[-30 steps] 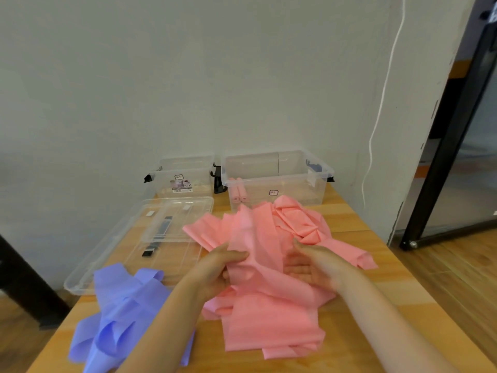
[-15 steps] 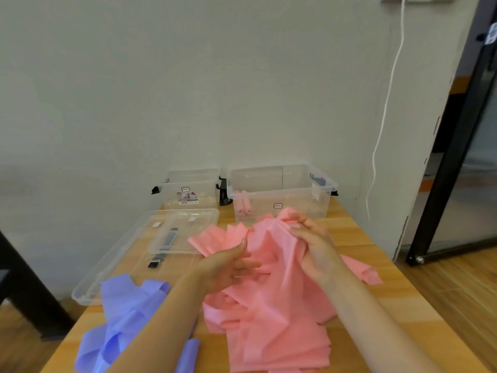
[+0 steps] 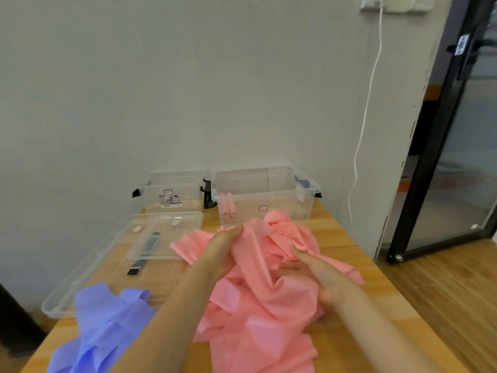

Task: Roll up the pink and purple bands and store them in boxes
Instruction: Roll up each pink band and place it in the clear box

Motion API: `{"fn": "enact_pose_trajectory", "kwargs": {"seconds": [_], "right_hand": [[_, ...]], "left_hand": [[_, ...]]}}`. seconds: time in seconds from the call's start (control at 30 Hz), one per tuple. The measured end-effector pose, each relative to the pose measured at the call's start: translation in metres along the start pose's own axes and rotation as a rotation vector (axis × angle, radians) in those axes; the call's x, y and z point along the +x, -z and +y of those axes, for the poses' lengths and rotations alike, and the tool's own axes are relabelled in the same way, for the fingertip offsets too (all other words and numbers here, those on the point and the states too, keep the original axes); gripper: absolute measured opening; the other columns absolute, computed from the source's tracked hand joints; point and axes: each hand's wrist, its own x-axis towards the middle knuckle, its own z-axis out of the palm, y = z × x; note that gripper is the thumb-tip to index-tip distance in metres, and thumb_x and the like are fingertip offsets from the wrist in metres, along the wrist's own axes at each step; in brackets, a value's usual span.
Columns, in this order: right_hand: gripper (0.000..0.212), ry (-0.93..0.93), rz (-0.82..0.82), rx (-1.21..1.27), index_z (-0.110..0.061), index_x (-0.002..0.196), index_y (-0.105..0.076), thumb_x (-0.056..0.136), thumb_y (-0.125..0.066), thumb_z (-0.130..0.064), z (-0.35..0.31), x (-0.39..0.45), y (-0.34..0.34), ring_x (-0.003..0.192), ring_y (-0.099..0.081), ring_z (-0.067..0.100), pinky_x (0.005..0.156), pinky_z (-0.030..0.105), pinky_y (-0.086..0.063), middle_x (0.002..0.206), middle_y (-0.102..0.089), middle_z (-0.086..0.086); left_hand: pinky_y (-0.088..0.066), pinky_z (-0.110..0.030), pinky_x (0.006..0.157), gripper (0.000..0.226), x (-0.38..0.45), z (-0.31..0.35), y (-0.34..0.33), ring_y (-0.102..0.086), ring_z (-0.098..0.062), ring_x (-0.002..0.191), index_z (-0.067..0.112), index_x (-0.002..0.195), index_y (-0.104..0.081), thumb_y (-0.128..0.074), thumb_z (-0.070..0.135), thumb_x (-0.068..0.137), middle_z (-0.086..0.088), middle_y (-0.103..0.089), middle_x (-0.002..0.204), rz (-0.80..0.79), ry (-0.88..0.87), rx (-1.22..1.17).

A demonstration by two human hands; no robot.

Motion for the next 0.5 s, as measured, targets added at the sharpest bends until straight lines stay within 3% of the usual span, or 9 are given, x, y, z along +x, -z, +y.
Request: {"fn": "enact_pose_trajectory", "kwargs": {"seconds": [0.07,0.2,0.3,0.4,0.43,0.5], "right_hand": [[0.063,-0.024,-0.065,-0.039,0.003,0.115,-0.057,0.076,-0.055,-0.047,-0.007,0.014,-0.011,0.090,-0.066,0.033,0.069,0.036,-0.056,0.109,-0.064,0.026],[0.032,0.111,-0.100,0.039,-0.006,0.088,-0.069,0.083,-0.055,-0.034,-0.029,0.035,-0.038,0.078,-0.066,0.027,0.073,0.038,-0.056,0.086,-0.067,0.016],[0.019,0.285,0.007,0.113,-0.008,0.090,-0.066,0.075,-0.066,-0.019,-0.050,0.043,-0.047,0.086,-0.061,0.023,0.087,0.038,-0.049,0.091,-0.064,0.011],[0.005,0.409,-0.018,0.035,-0.009,0.082,-0.068,0.077,-0.066,-0.010,-0.068,0.038,-0.050,0.071,-0.064,0.015,0.069,0.027,-0.053,0.078,-0.067,0.006],[0.007,0.452,-0.026,-0.068,-0.011,0.076,-0.068,0.080,-0.065,-0.007,-0.074,0.033,-0.052,0.065,-0.064,0.012,0.063,0.024,-0.053,0.072,-0.067,0.003],[0.014,0.537,0.039,-0.438,-0.017,0.069,-0.068,0.081,-0.067,-0.009,-0.086,0.021,-0.055,0.062,-0.061,0.007,0.062,0.020,-0.048,0.067,-0.066,-0.003]], "left_hand": [[-0.052,-0.029,0.071,0.016,-0.010,0.008,0.001,-0.067,-0.014,0.066,0.003,0.090,-0.061,-0.046,0.007,0.093,-0.005,-0.070,0.068,-0.085,-0.049,0.081],[-0.054,-0.025,0.068,0.023,-0.026,0.023,0.015,-0.068,-0.019,0.075,-0.004,0.093,-0.063,-0.064,0.007,0.073,-0.012,-0.070,0.080,-0.237,-0.116,0.272],[-0.052,-0.023,0.070,0.038,-0.027,0.024,0.031,-0.067,-0.020,0.081,-0.002,0.087,-0.068,-0.072,0.020,0.056,-0.010,-0.071,0.083,-0.247,-0.188,0.397],[-0.054,-0.028,0.073,0.068,-0.024,0.020,0.037,-0.066,-0.026,0.090,-0.006,0.096,-0.068,-0.087,0.032,0.044,-0.018,-0.069,0.098,-0.279,-0.162,0.195],[-0.055,-0.031,0.074,0.081,-0.021,0.018,0.037,-0.064,-0.031,0.097,-0.008,0.107,-0.062,-0.088,0.040,0.047,-0.023,-0.065,0.108,-0.281,-0.099,0.074],[-0.056,-0.038,0.073,0.083,-0.016,0.015,0.034,-0.063,-0.037,0.099,-0.009,0.120,-0.053,-0.069,0.054,0.068,-0.027,-0.058,0.119,-0.274,0.069,-0.102]]}}
